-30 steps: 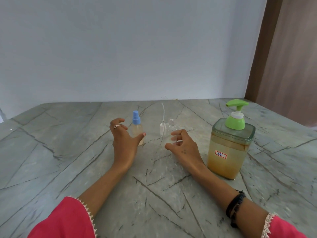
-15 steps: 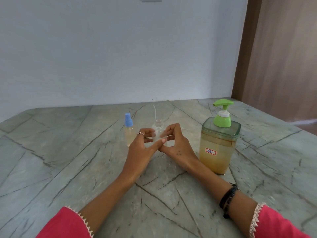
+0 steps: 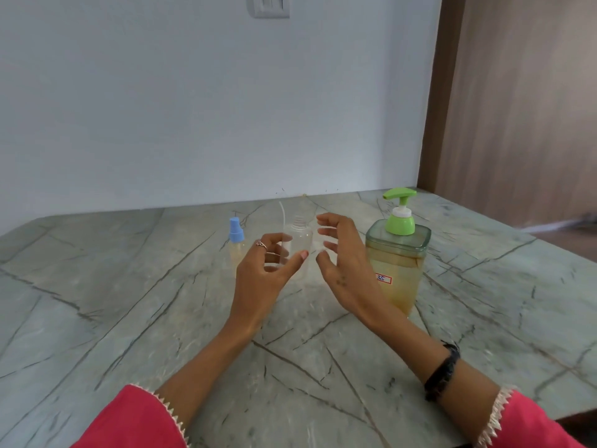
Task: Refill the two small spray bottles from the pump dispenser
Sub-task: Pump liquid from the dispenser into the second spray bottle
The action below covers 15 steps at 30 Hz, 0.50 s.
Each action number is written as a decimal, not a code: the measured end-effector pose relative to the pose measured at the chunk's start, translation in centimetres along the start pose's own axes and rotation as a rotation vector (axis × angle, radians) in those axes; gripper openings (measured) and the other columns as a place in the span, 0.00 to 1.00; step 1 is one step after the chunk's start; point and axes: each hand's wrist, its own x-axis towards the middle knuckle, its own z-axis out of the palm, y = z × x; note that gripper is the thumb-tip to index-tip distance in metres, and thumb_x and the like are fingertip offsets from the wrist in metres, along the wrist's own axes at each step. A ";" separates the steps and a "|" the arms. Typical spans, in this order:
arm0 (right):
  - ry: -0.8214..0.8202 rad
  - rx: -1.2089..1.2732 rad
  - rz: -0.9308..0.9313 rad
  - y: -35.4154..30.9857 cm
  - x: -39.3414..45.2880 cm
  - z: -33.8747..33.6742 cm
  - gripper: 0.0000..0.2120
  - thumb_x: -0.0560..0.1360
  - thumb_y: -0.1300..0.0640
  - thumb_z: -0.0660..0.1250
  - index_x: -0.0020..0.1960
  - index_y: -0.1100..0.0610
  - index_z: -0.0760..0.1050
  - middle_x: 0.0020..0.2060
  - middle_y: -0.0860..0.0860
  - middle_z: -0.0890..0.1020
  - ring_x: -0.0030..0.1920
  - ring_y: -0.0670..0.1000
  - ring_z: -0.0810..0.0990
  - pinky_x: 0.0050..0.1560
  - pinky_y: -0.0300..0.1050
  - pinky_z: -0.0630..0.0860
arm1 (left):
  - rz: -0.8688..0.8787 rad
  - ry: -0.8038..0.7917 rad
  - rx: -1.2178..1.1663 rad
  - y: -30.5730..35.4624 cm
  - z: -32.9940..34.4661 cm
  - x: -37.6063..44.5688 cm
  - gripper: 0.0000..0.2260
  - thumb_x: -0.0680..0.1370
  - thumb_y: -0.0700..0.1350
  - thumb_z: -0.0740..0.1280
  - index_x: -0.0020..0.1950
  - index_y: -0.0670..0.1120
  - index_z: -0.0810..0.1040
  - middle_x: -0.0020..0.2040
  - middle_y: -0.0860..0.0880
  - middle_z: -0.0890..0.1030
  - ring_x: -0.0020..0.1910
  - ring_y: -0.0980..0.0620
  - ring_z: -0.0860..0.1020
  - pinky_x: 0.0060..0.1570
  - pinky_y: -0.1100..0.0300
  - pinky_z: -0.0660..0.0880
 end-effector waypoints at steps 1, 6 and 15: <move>0.000 -0.028 -0.030 -0.4 -0.4 -0.4 0.21 0.76 0.68 0.61 0.67 0.55 0.64 0.61 0.46 0.69 0.60 0.35 0.69 0.59 0.27 0.68 | 0.014 -0.008 -0.012 0.2 0.0 -0.1 0.19 0.66 0.57 0.69 0.53 0.49 0.77 0.42 0.50 0.79 0.41 0.56 0.79 0.41 0.70 0.76; 0.137 -0.172 -0.228 -1.8 -2.2 -3.8 0.13 0.75 0.68 0.62 0.58 0.58 0.73 0.51 0.46 0.74 0.52 0.39 0.76 0.52 0.30 0.74 | 0.058 -0.052 -0.034 0.5 0.1 -0.4 0.17 0.67 0.56 0.68 0.52 0.50 0.78 0.38 0.51 0.78 0.39 0.57 0.79 0.40 0.69 0.76; 0.383 -0.285 -0.242 0.9 -1.2 -11.2 0.12 0.74 0.61 0.66 0.57 0.55 0.73 0.53 0.48 0.73 0.50 0.43 0.73 0.51 0.33 0.72 | 0.085 -0.117 -0.064 2.6 0.8 -0.6 0.13 0.67 0.54 0.73 0.49 0.56 0.76 0.44 0.49 0.79 0.41 0.61 0.80 0.42 0.70 0.77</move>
